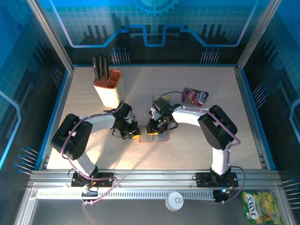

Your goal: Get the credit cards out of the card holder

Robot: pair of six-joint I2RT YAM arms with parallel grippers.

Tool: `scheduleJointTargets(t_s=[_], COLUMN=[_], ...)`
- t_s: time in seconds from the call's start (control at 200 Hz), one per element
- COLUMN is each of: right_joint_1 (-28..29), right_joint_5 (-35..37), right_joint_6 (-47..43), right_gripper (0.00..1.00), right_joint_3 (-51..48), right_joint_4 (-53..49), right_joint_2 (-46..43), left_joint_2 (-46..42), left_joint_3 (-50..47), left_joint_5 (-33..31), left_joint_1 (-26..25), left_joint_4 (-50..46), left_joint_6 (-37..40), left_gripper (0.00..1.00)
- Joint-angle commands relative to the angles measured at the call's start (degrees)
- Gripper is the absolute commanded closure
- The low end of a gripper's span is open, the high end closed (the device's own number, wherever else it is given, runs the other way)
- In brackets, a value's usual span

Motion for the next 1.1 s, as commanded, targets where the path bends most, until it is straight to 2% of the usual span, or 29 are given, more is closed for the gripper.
scheduleJointTargets(t_s=[0.0, 0.655, 0.88, 1.096], right_joint_1=[0.52, -2.30, -3.14, -4.04], right_joint_5=[2.21, -1.31, -3.11, -4.77], right_joint_6=[-1.36, -1.93, -1.53, -0.96], right_gripper=[0.72, 0.72, 0.73, 0.73], right_joint_3=[0.54, -3.99, -6.10, -7.73], right_joint_4=[-2.94, 1.65, 4.54, 7.07], right_joint_2=[0.23, -1.71, -1.44, -1.18], left_joint_2=[0.50, -0.11, -4.04, -8.11], left_joint_3=[-1.16, 0.02, 1.14, 0.31], left_joint_5=[-2.69, -3.54, -3.70, 0.24], left_joint_1=[0.98, 1.30, 1.30, 1.30], left_joint_4=[-1.77, -3.62, -4.17, 1.05], left_joint_6=[0.93, 1.13, -0.40, -4.62], left_gripper=[0.98, 0.98, 0.98, 0.88])
